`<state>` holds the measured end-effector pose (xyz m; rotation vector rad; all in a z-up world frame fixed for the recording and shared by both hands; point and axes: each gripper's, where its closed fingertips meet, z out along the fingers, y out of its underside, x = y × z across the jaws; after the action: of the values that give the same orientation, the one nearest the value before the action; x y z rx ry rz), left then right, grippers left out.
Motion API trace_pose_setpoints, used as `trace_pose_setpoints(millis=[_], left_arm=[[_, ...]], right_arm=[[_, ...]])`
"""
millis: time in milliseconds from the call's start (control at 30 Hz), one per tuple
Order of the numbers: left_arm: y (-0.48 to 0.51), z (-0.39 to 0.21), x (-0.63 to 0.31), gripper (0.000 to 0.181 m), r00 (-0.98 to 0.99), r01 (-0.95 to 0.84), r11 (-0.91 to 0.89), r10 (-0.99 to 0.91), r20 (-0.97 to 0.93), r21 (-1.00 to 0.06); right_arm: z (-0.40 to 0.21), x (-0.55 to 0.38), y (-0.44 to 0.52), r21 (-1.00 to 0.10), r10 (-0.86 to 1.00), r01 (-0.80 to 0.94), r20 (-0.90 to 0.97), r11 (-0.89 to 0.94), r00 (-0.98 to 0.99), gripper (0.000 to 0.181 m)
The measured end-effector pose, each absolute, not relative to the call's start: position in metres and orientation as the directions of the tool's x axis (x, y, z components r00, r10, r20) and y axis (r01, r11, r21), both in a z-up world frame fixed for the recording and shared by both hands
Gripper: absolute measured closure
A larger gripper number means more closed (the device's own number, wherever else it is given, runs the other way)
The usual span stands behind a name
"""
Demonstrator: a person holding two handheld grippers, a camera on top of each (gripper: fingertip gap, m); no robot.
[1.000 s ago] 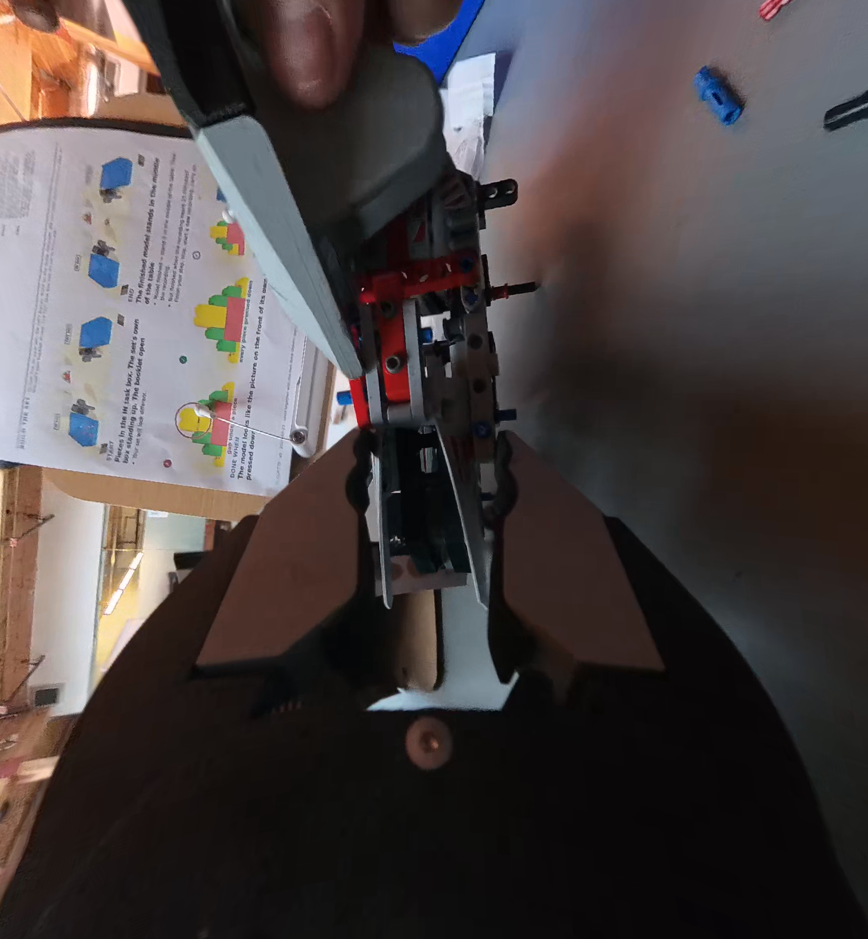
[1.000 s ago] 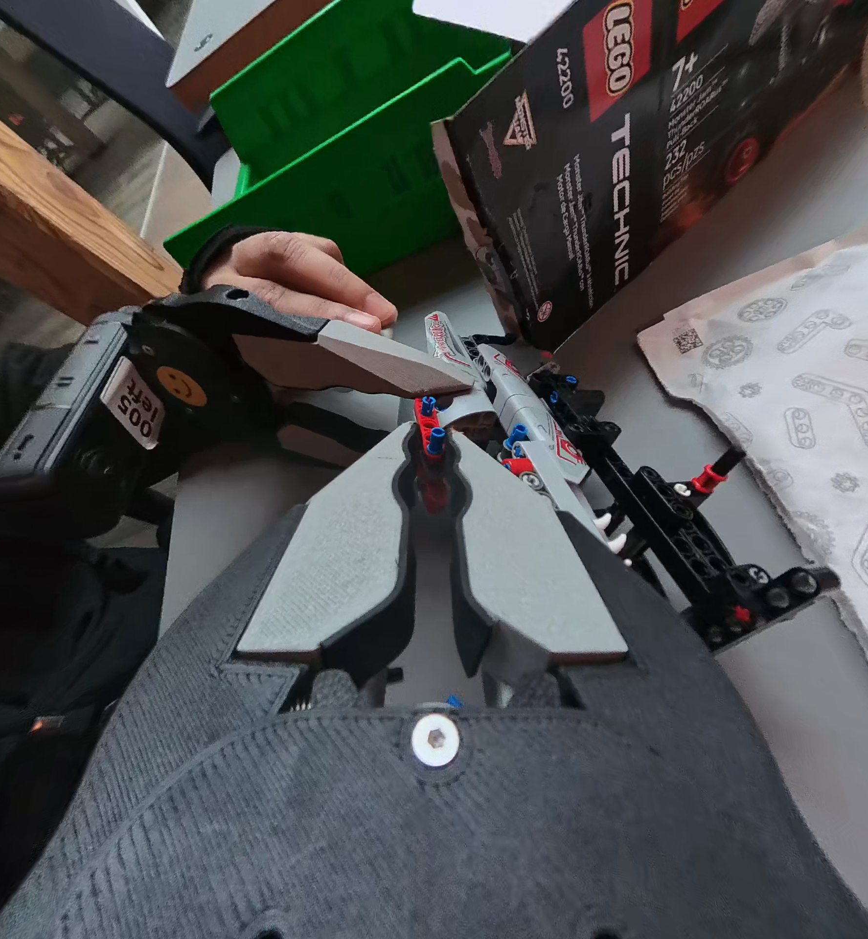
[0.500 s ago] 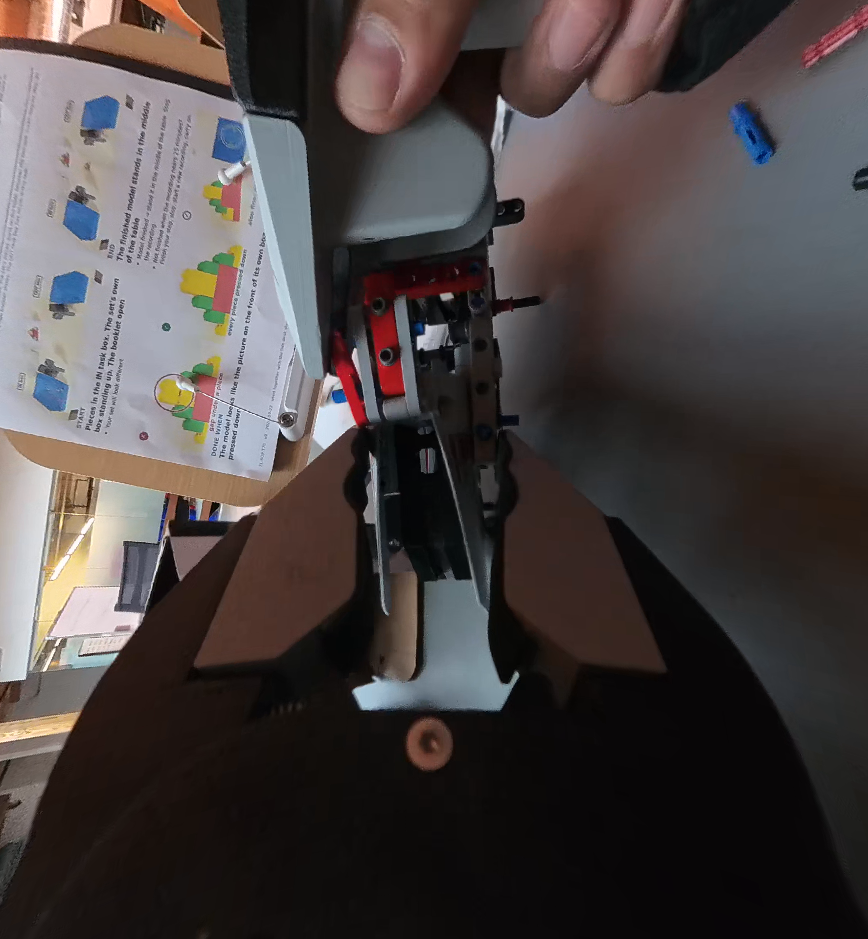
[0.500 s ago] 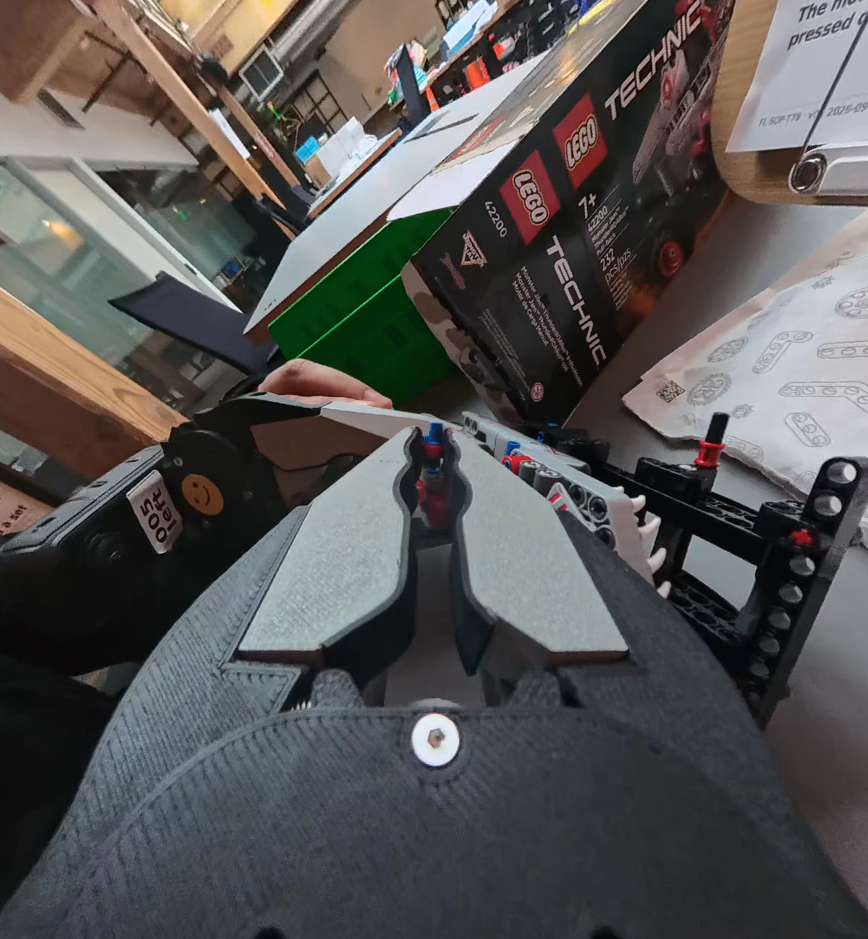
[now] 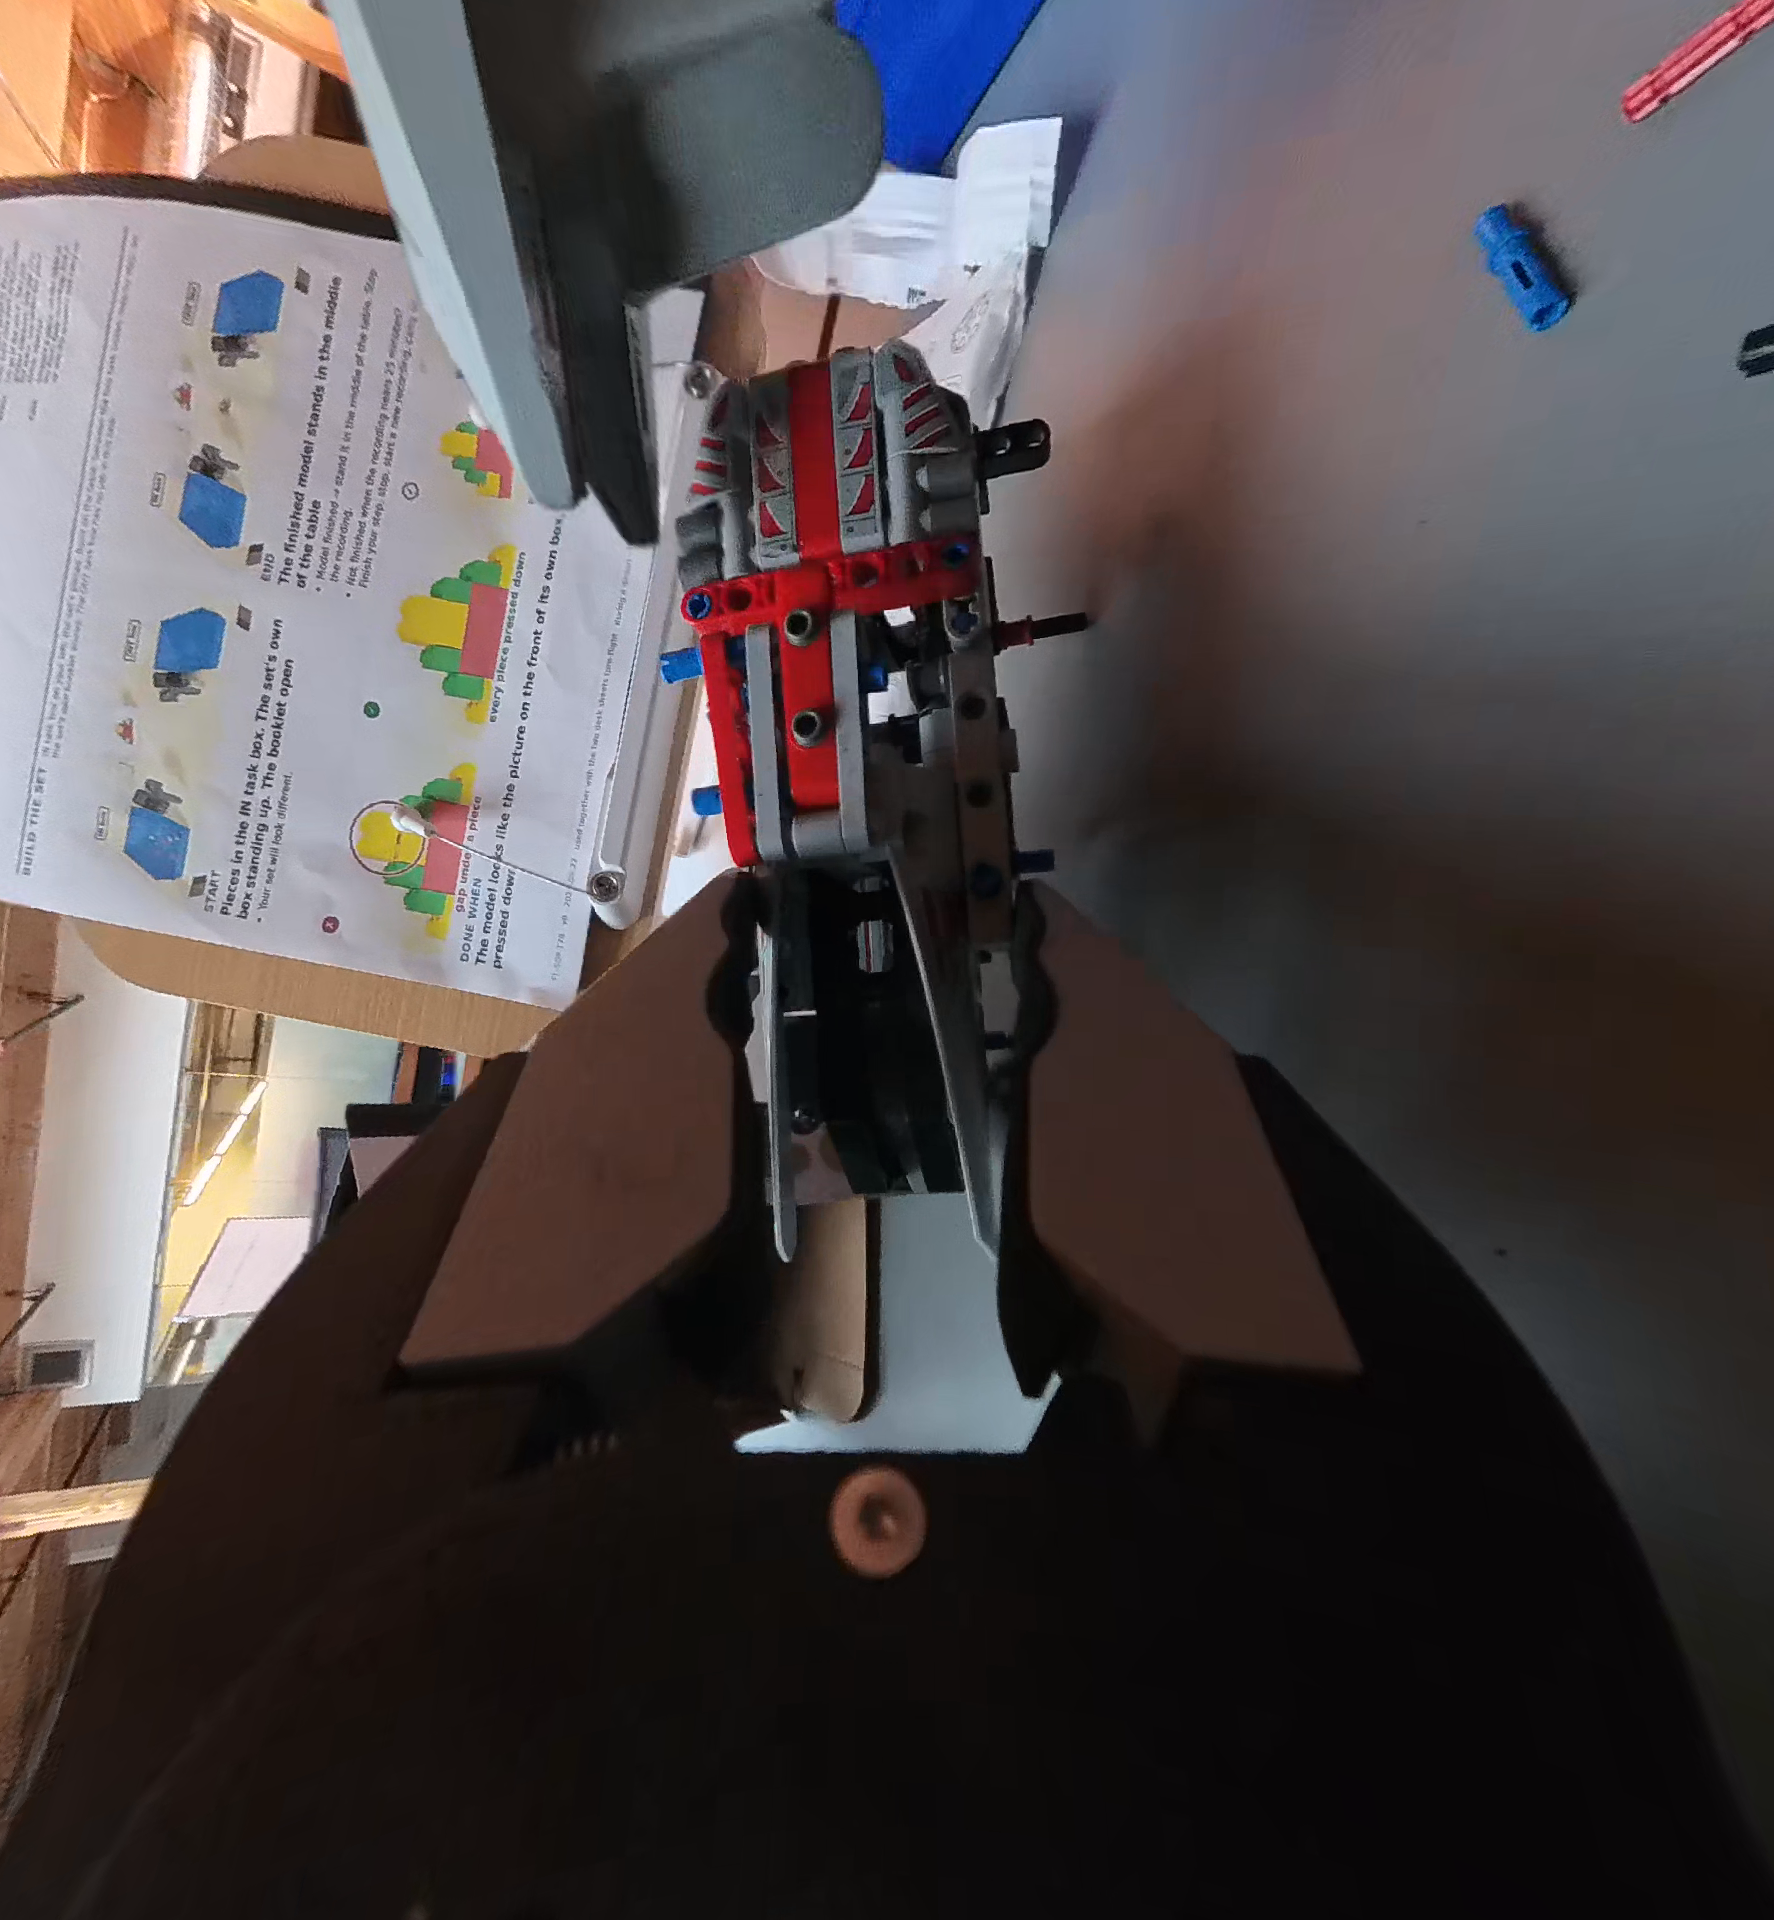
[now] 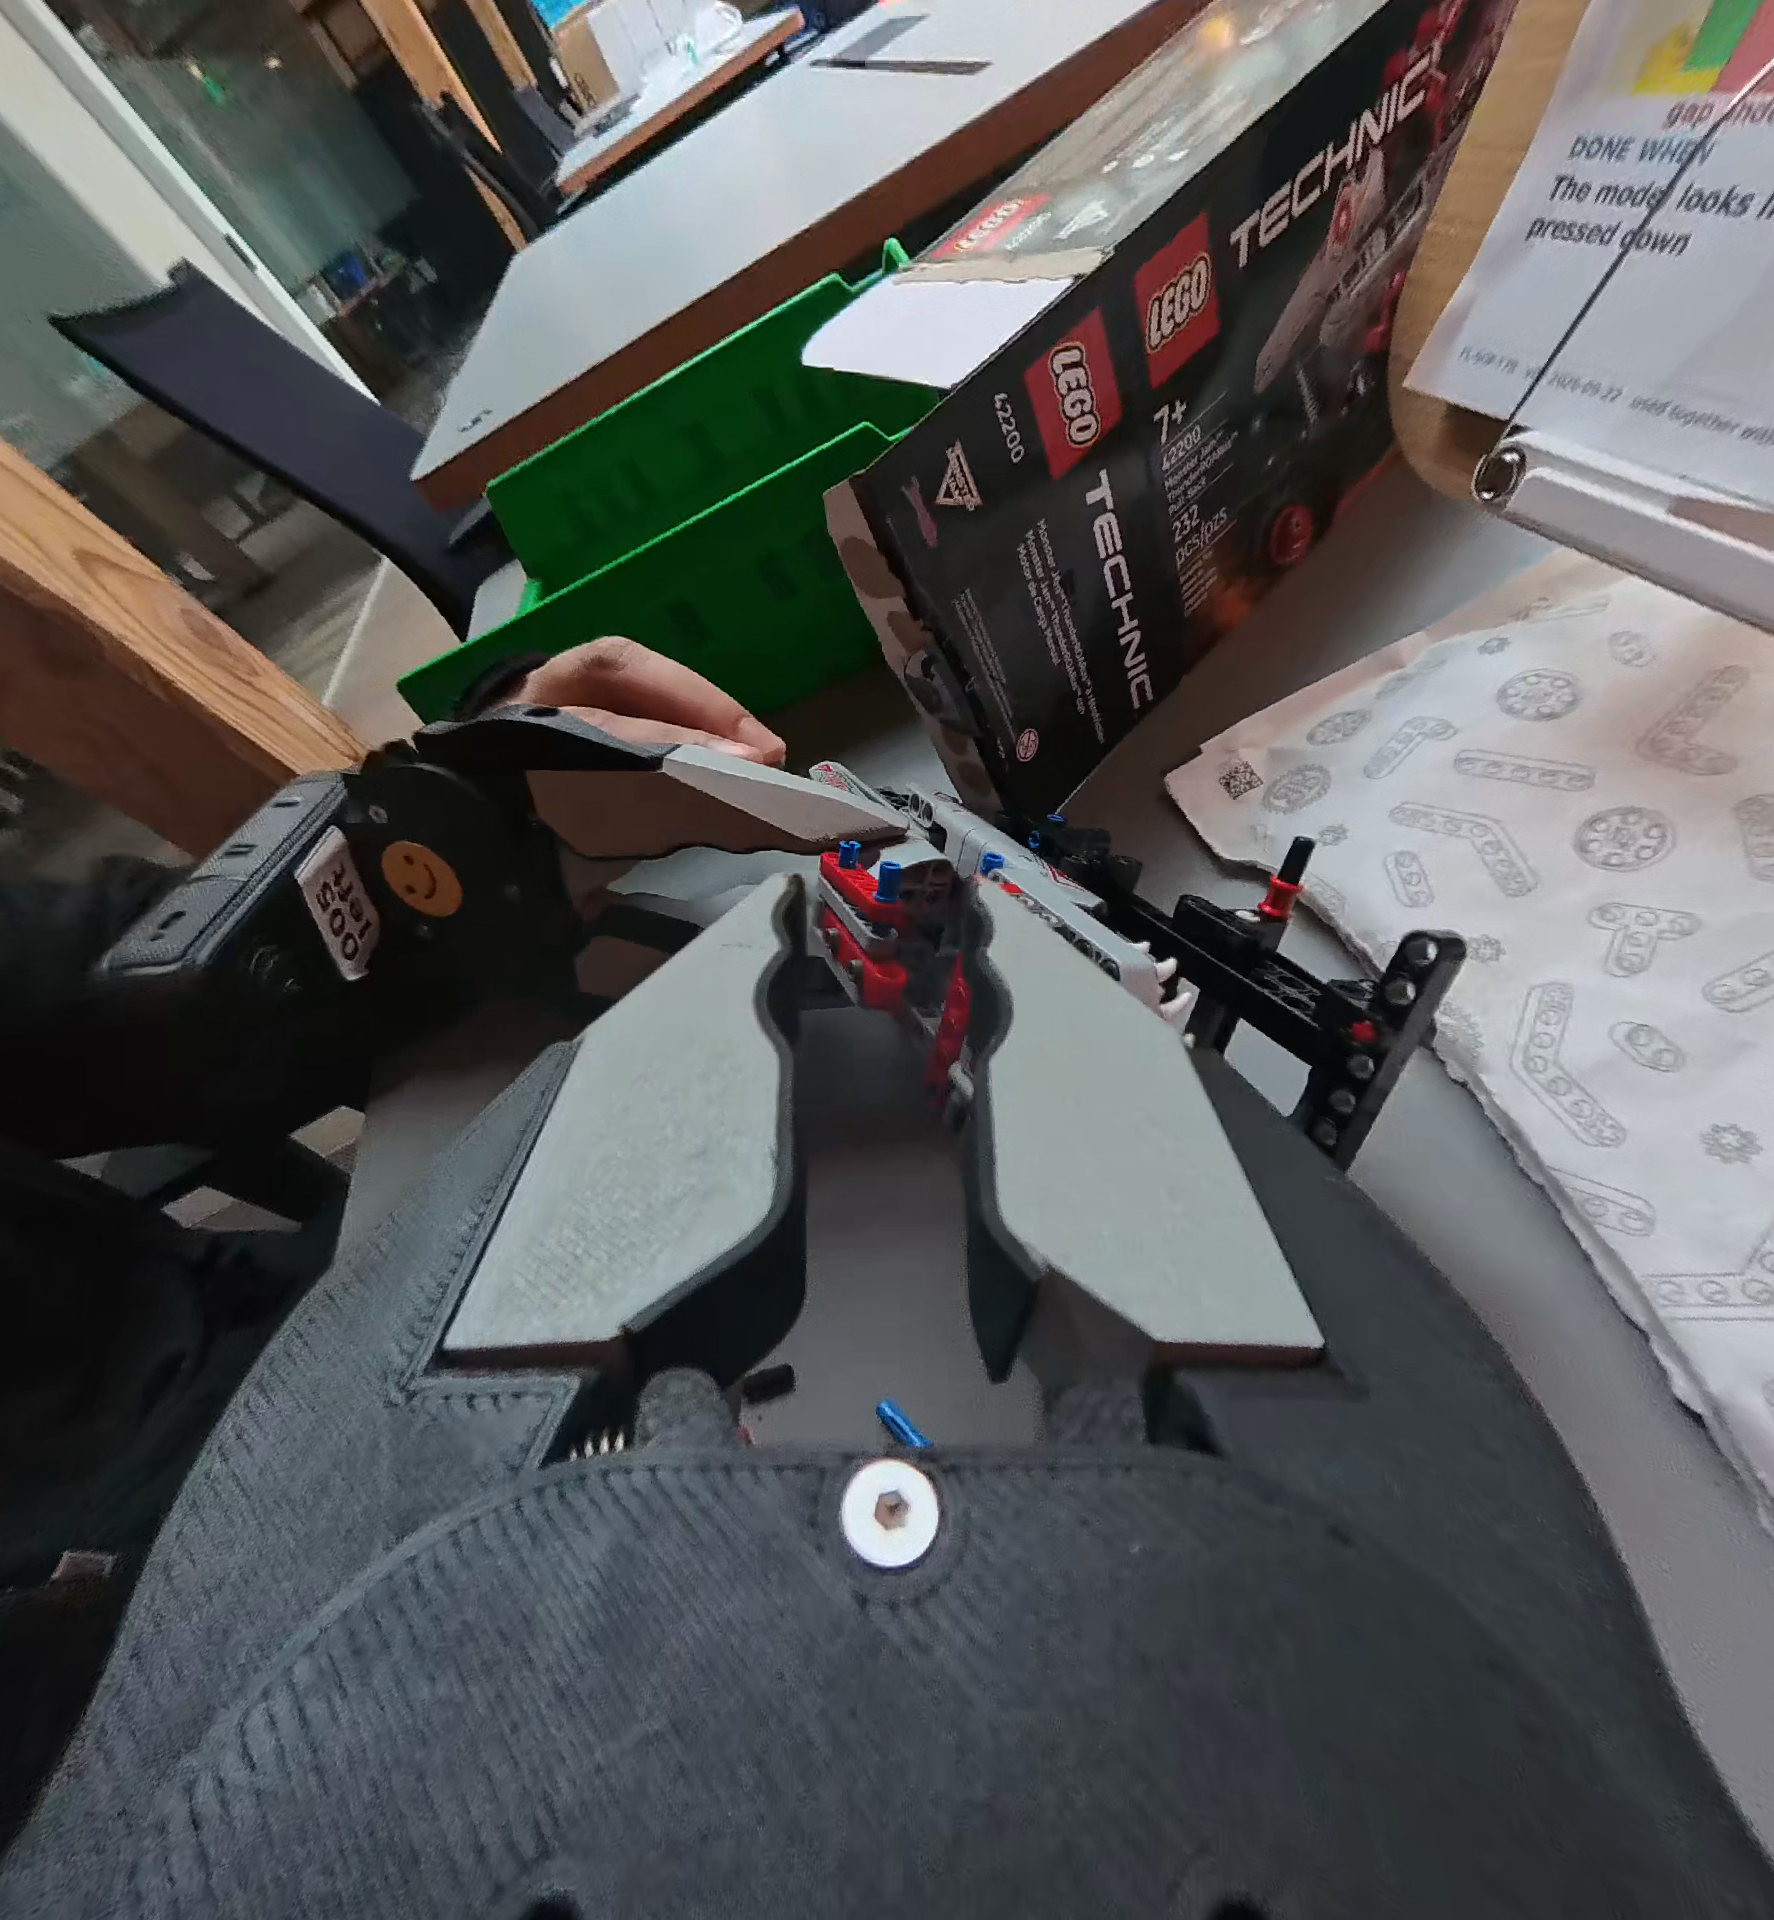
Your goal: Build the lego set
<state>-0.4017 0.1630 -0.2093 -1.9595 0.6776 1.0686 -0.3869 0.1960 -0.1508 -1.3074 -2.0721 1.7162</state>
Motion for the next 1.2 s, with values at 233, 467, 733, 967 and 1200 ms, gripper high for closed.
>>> trace_pose_setpoints(millis=[233, 467, 733, 967, 1200], left_arm=[[0.164, -0.210, -0.400, 0.134, 0.481, -0.763, -0.533, -0.089, -0.872, -0.367], [0.163, -0.211, -0.398, 0.134, 0.466, -0.783, -0.512, -0.107, -0.878, -0.353], [0.163, -0.210, -0.397, 0.134, 0.469, -0.781, -0.514, -0.106, -0.877, -0.355], [0.163, -0.211, -0.397, 0.134, 0.469, -0.783, -0.509, -0.105, -0.877, -0.358], [0.164, -0.211, -0.396, 0.134, 0.466, -0.789, -0.501, -0.109, -0.878, -0.356]], right_arm=[[-0.170, -0.391, 0.179, -0.785, 0.674, 0.538, -0.220, 0.306, -0.705, 0.162], [-0.174, -0.394, 0.173, -0.681, 0.589, 0.397, 0.063, 0.615, -0.805, 0.176], [-0.167, -0.384, 0.183, -0.630, 0.560, 0.320, 0.224, 0.708, -0.798, 0.165], [-0.179, -0.376, 0.190, -0.664, 0.624, 0.529, -0.120, 0.528, -0.772, 0.171], [-0.178, -0.380, 0.174, -0.712, 0.578, 0.554, -0.254, 0.432, -0.776, 0.175]])
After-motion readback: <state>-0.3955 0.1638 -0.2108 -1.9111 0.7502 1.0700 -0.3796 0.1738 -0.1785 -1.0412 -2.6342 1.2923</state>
